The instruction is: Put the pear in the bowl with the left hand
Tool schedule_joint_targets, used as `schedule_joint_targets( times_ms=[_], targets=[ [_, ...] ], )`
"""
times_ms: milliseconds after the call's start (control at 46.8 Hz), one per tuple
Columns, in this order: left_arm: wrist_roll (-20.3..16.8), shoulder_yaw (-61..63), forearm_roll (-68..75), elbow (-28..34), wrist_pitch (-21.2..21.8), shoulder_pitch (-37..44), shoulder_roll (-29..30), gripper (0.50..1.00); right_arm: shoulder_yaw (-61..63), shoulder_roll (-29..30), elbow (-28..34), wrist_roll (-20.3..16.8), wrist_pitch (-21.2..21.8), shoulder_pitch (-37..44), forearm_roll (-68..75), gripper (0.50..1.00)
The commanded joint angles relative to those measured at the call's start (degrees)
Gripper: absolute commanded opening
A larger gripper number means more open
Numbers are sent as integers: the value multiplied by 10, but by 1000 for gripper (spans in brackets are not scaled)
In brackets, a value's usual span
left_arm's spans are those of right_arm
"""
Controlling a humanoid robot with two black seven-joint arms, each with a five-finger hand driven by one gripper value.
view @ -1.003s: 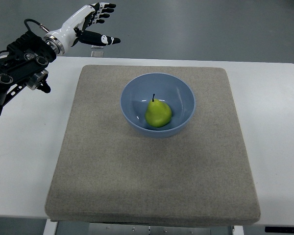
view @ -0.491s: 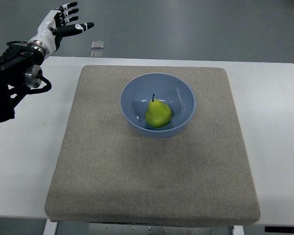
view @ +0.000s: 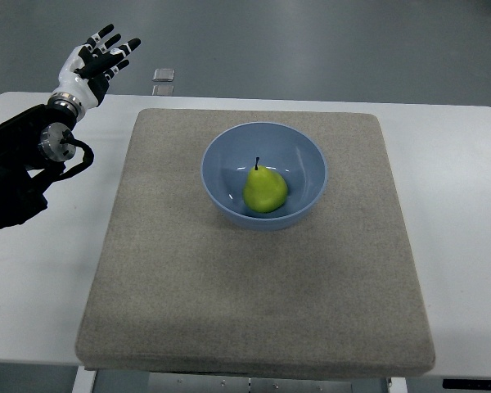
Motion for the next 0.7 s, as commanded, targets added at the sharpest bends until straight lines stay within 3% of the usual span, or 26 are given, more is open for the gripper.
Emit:
schedule_joint_targets(
  times_ms=[0,320,683],
  targets=[
    [0,-34,0,24,-27,11,-15,938,0,0,0,0,0,0,0,926],
    [-1,-45,1,38,-29,19,-32,992,0,0,0,-1,0,0,0,926],
    [-1,-47,1,38,-27,19,-43,994,0,0,0,0,0,0,0,926]
  ],
)
